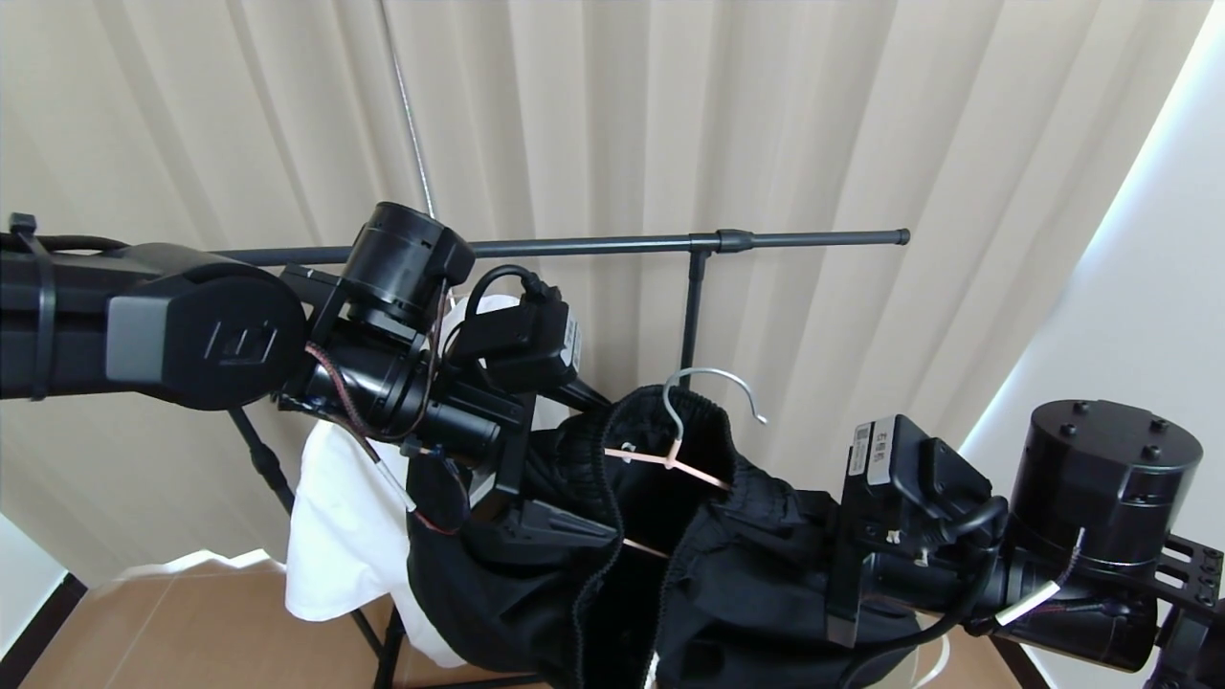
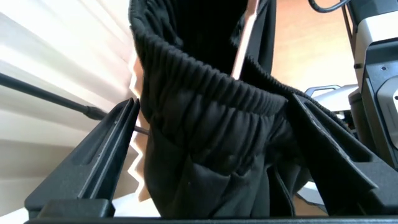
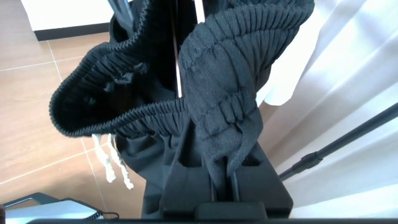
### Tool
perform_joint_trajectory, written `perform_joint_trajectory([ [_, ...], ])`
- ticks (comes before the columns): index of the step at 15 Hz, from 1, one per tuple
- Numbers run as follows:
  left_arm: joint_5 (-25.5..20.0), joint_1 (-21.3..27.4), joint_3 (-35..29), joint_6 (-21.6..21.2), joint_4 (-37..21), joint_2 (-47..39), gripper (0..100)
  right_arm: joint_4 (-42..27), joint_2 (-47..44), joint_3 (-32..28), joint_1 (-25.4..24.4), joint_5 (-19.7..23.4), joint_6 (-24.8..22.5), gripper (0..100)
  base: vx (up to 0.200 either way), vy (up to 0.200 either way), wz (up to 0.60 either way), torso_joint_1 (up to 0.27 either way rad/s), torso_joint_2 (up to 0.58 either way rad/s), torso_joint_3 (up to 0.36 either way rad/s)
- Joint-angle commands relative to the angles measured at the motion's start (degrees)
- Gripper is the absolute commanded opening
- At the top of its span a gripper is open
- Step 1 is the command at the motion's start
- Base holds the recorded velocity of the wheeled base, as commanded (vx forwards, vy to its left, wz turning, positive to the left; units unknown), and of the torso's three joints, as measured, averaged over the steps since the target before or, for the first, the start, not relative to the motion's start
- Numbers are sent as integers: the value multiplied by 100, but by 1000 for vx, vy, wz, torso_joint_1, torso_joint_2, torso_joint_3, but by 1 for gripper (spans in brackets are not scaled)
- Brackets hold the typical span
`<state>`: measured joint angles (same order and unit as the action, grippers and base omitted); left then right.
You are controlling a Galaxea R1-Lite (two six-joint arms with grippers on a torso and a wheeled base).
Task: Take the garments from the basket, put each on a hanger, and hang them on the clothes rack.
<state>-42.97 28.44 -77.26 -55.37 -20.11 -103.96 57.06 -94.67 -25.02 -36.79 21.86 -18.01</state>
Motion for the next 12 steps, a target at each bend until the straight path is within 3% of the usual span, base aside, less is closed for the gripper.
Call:
perform_joint_trajectory([
  [1, 8, -23, 18, 9, -19, 7, 100, -2, 107, 23, -12, 11, -1, 0, 0, 0, 0, 0, 0, 0],
  [12, 61, 12, 177, -18, -1, -28, 100, 6, 221, 102, -329, 3, -1, 0, 0, 0, 0, 0, 0, 0],
])
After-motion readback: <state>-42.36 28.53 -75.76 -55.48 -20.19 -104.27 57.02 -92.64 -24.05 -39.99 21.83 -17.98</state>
